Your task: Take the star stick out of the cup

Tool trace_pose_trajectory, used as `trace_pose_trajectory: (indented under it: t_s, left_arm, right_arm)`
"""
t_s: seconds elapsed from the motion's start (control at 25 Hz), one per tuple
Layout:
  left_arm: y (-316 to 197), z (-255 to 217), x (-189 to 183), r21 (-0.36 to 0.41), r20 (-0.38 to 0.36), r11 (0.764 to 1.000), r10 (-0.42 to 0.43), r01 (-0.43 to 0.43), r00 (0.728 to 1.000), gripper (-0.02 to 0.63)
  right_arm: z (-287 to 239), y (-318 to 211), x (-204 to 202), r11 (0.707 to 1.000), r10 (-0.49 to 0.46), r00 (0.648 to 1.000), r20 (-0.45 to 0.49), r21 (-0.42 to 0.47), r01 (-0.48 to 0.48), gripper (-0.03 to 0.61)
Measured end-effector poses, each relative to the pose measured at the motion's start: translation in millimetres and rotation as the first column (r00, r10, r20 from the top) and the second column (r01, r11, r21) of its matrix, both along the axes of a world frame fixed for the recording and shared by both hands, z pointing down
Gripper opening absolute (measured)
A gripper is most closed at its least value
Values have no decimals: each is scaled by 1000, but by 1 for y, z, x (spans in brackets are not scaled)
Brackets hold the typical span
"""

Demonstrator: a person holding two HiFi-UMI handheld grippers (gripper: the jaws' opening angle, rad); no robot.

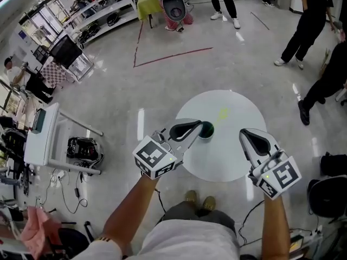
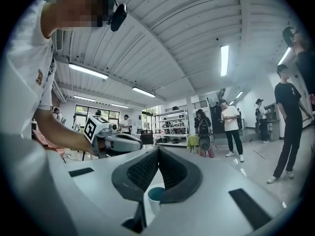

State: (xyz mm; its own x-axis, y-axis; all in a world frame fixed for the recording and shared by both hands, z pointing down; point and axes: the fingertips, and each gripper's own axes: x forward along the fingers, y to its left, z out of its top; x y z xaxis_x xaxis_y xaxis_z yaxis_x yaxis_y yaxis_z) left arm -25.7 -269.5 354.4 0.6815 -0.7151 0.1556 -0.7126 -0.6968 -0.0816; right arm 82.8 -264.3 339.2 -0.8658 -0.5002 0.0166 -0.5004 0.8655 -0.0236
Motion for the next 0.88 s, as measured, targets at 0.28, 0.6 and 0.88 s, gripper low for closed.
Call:
trace_pose_trajectory:
  t_s: [0.28, 0.6, 0.88]
  left_arm:
    - [-21, 20, 5, -49, 36, 996, 80, -78, 996, 17]
    - [-44, 40, 16, -128, 66, 973, 203, -194, 977, 108]
    - [-59, 75, 25, -228, 148, 925, 342, -304, 928, 221]
  right_arm:
    - [12, -3, -1, 999, 36, 999, -13, -12, -36, 11]
    - [17, -9, 2, 996, 86, 996, -26, -36, -87, 11]
    - [33, -12, 2, 989, 127, 991, -41, -73, -130, 11]
